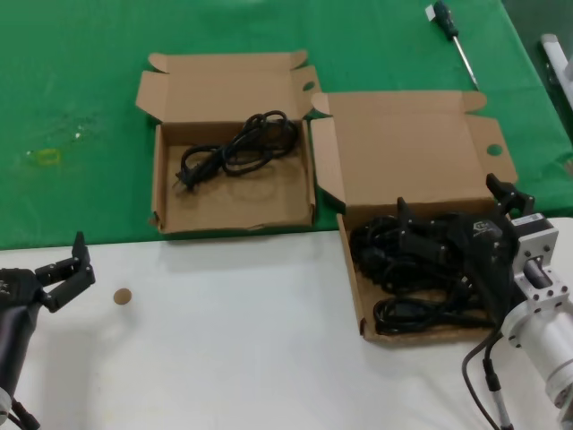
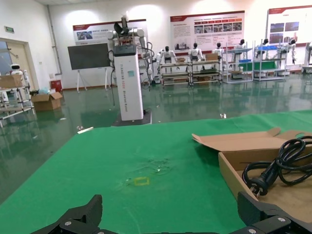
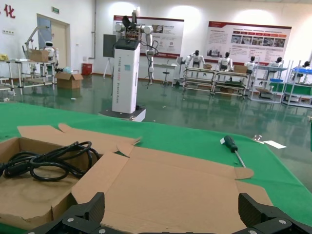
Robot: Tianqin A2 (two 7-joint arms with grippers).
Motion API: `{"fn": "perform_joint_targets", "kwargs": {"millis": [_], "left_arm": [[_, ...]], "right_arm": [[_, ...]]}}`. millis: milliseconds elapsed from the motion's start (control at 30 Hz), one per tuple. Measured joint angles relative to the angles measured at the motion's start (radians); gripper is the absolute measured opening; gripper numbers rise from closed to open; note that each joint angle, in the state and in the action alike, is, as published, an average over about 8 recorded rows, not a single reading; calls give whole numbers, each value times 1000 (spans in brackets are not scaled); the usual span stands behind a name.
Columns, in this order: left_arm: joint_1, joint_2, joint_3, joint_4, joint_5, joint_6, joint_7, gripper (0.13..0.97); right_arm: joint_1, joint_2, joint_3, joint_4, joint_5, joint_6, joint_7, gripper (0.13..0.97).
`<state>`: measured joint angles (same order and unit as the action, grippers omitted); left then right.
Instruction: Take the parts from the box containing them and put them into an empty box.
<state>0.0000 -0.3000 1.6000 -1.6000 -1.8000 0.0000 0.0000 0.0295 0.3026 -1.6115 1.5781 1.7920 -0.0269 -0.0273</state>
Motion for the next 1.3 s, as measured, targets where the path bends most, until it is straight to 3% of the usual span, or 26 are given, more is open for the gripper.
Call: {"fn": "perform_joint_targets", "kwargs": {"millis": [1300], "left_arm": [[0,0,0,0,0,0,0,966]], "right_arm": [[0,0,0,0,0,0,0,966]]}}
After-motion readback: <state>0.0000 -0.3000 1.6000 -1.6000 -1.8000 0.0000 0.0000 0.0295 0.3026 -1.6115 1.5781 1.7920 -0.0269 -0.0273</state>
